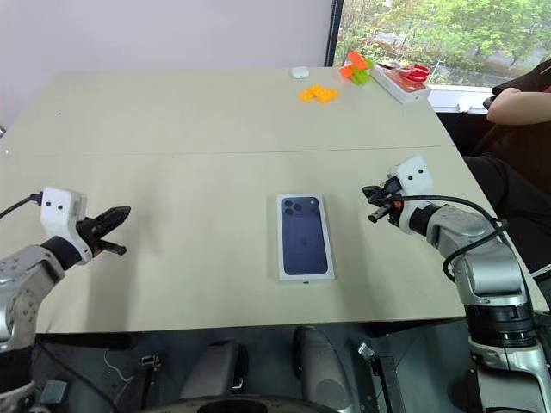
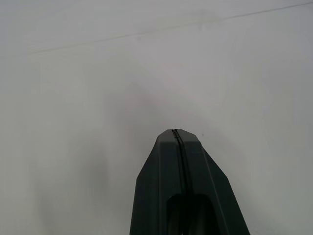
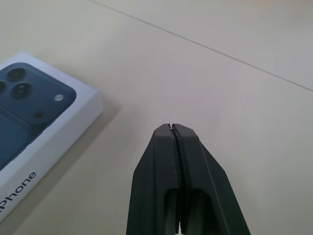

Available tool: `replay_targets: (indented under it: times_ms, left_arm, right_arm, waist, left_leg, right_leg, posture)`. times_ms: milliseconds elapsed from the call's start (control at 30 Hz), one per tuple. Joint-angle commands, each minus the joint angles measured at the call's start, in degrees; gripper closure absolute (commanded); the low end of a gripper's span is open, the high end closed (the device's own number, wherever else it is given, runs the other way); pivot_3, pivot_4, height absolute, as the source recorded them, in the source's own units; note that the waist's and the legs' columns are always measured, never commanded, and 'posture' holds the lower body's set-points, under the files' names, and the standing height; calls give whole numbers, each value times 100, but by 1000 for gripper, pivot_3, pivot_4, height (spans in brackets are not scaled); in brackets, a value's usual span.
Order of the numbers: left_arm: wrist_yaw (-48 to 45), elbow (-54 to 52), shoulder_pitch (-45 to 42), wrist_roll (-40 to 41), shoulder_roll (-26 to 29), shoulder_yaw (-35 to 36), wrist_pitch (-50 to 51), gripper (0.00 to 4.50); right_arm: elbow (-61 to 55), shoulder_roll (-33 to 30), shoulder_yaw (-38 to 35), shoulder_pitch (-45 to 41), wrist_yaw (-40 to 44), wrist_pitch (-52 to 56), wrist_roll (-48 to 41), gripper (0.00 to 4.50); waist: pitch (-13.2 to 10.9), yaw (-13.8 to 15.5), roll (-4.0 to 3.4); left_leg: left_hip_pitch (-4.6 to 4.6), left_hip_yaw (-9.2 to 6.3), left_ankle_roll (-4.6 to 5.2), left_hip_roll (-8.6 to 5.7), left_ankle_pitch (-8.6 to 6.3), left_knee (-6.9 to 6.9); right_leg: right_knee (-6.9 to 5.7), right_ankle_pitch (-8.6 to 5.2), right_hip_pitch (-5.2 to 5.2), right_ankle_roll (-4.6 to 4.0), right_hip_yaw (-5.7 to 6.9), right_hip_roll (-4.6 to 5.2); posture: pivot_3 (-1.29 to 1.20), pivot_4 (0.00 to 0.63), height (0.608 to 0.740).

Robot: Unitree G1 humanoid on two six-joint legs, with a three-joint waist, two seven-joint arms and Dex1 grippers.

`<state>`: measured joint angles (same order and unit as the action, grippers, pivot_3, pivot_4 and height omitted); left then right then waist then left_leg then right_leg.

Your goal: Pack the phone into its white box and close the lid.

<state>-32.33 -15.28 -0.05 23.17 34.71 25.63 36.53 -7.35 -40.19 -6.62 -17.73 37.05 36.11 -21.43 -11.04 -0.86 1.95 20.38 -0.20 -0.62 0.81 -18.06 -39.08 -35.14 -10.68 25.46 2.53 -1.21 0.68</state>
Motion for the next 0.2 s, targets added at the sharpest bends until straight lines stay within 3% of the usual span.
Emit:
replay_targets:
  times_ms: [33,200]
  left_arm:
    - [73,-375,156,86,90,257,-46,4500]
    - [147,-398,214,129,136,333,-1,4500]
  right_arm:
    - [-16,23,-10,-125,143,-168,-4,4452]
    - [-35,46,-29,-141,201,-160,-16,4452]
  waist:
    - [0,0,0]
    - [-1,7,-1]
  left_leg:
    - [0,0,0,0,0,0]
    - [1,0,0,0,0,0]
  right_leg:
    - [0,0,0,-1,0,0]
    - [1,-1,0,-1,0,1]
  posture:
    - [0,150,732]
    - [0,150,732]
